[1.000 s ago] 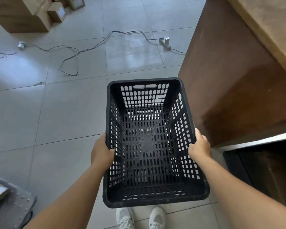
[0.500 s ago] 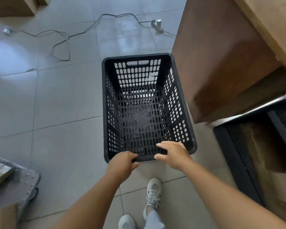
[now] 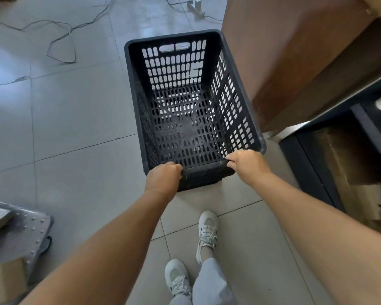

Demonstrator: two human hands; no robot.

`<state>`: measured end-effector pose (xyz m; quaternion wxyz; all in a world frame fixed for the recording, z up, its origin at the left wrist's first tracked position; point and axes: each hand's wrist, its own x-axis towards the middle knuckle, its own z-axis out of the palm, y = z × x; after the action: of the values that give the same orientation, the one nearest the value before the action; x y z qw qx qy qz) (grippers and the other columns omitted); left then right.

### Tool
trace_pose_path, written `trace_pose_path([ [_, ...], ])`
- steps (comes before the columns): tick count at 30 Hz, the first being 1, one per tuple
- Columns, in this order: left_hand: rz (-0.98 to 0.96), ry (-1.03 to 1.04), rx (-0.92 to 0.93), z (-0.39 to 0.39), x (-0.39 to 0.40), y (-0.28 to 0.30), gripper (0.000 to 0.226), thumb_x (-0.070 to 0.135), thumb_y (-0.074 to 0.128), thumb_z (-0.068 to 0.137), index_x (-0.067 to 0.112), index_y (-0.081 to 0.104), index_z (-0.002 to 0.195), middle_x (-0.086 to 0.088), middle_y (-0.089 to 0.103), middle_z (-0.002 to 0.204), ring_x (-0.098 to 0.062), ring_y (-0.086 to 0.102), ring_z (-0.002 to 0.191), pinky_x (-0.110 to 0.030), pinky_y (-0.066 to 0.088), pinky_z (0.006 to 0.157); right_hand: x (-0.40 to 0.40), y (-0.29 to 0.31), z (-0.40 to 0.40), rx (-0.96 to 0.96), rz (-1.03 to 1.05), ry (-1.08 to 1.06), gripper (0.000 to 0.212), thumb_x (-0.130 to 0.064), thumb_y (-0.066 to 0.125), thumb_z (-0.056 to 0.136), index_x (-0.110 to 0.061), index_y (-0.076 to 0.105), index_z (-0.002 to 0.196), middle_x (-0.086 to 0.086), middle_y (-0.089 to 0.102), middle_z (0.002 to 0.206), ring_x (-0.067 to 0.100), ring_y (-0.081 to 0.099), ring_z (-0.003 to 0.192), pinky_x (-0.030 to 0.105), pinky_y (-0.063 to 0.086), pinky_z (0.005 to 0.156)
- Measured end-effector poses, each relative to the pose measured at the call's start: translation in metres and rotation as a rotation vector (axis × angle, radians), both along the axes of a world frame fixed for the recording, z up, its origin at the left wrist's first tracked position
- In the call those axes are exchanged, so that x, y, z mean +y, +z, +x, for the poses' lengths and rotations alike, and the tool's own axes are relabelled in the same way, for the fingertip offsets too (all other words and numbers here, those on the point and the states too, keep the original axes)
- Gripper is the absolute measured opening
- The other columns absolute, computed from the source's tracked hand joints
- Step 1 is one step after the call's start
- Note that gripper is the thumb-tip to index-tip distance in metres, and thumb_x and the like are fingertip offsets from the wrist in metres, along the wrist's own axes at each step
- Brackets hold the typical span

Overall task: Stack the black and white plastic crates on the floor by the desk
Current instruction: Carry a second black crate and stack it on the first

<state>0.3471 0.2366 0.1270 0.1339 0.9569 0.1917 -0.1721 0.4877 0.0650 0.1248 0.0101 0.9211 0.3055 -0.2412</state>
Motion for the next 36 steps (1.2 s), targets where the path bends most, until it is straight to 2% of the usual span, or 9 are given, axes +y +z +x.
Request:
trace_pose_path([
  [3, 0.004, 0.024, 0.009, 0.004, -0.002, 0.0, 0.026, 0.016, 0.049, 0.094, 0.017, 0.066, 0.114, -0.007, 0.065, 0.108, -0.029, 0.062, 0.097, -0.036, 0.048, 0.078, 0.0, -0.001, 0.0, -0.024, -0.029, 0.007, 0.029, -0.029, 0.046, 0.098, -0.016, 0.067, 0.114, 0.008, 0.067, 0.11, 0.029, 0.06, 0.104, 0.036, 0.048, 0.08],
  [7, 0.0, 0.048, 0.023, 0.004, -0.001, 0.002, 0.026, 0.017, 0.049, 0.094, 0.017, 0.067, 0.113, -0.008, 0.066, 0.109, -0.03, 0.062, 0.097, -0.037, 0.049, 0.08, 0.001, -0.002, -0.004, -0.042, -0.004, -0.045, 0.028, -0.029, 0.047, 0.097, -0.02, 0.069, 0.113, 0.007, 0.068, 0.109, 0.03, 0.061, 0.104, 0.036, 0.048, 0.08],
  [11, -0.05, 0.122, 0.028, 0.003, -0.002, 0.004, 0.024, 0.021, 0.054, 0.092, 0.014, 0.064, 0.114, -0.009, 0.066, 0.11, -0.03, 0.062, 0.099, -0.037, 0.049, 0.08, 0.003, 0.003, -0.01, 0.024, 0.007, -0.132, 0.024, -0.023, 0.053, 0.095, -0.012, 0.065, 0.113, 0.01, 0.066, 0.112, 0.032, 0.059, 0.109, 0.036, 0.049, 0.081],
  [13, -0.101, 0.156, 0.009, -0.001, -0.006, 0.006, 0.038, 0.026, 0.058, 0.091, 0.014, 0.054, 0.127, -0.009, 0.061, 0.122, -0.029, 0.058, 0.11, -0.039, 0.048, 0.085, 0.003, 0.007, -0.016, 0.051, 0.057, -0.133, 0.037, -0.026, 0.057, 0.093, -0.01, 0.055, 0.127, 0.008, 0.058, 0.128, 0.029, 0.051, 0.122, 0.039, 0.045, 0.096],
  [16, -0.121, 0.136, -0.07, -0.009, -0.016, 0.011, 0.068, 0.035, 0.062, 0.087, 0.018, 0.031, 0.146, -0.003, 0.046, 0.142, -0.024, 0.043, 0.131, -0.039, 0.041, 0.104, -0.005, 0.014, -0.03, 0.034, 0.089, -0.083, 0.067, -0.037, 0.059, 0.092, -0.014, 0.031, 0.147, 0.002, 0.035, 0.152, 0.021, 0.024, 0.144, 0.038, 0.024, 0.115],
  [18, -0.083, 0.101, -0.091, -0.01, -0.024, 0.018, 0.08, 0.039, 0.063, 0.086, 0.019, 0.02, 0.15, -0.003, 0.034, 0.152, -0.023, 0.03, 0.141, -0.039, 0.029, 0.115, -0.014, 0.022, -0.038, 0.048, 0.077, -0.114, 0.081, -0.043, 0.057, 0.092, -0.016, 0.013, 0.154, 0.0, 0.013, 0.162, 0.019, 0.004, 0.15, 0.039, 0.008, 0.12],
  [19, -0.064, 0.09, -0.083, -0.011, -0.029, 0.022, 0.084, 0.04, 0.063, 0.085, 0.021, 0.015, 0.151, -0.003, 0.027, 0.156, -0.023, 0.023, 0.144, -0.04, 0.024, 0.117, -0.02, 0.028, -0.041, 0.05, 0.078, -0.128, 0.084, -0.045, 0.056, 0.092, -0.017, 0.007, 0.155, 0.0, 0.007, 0.163, 0.019, 0.0, 0.151, 0.039, 0.005, 0.12],
  [27, -0.052, 0.026, -0.032, -0.021, -0.088, 0.077, 0.098, 0.046, 0.064, 0.083, 0.023, -0.003, 0.152, -0.003, 0.002, 0.161, -0.022, 0.0, 0.149, -0.044, 0.012, 0.12, -0.084, 0.088, -0.075, 0.029, 0.084, -0.255, 0.095, -0.05, 0.056, 0.089, -0.016, -0.005, 0.155, 0.001, -0.005, 0.164, 0.019, -0.008, 0.15, 0.04, -0.001, 0.12],
  [36, -0.108, -0.28, -0.023, -0.036, -0.164, 0.134, 0.094, 0.041, 0.061, 0.087, 0.02, -0.003, 0.152, -0.002, 0.002, 0.161, -0.02, 0.001, 0.149, -0.044, 0.012, 0.12, -0.172, 0.144, -0.158, -0.019, 0.107, -0.632, 0.093, -0.049, 0.055, 0.091, -0.016, -0.004, 0.155, 0.0, -0.003, 0.164, 0.019, -0.006, 0.15, 0.039, 0.001, 0.12],
])
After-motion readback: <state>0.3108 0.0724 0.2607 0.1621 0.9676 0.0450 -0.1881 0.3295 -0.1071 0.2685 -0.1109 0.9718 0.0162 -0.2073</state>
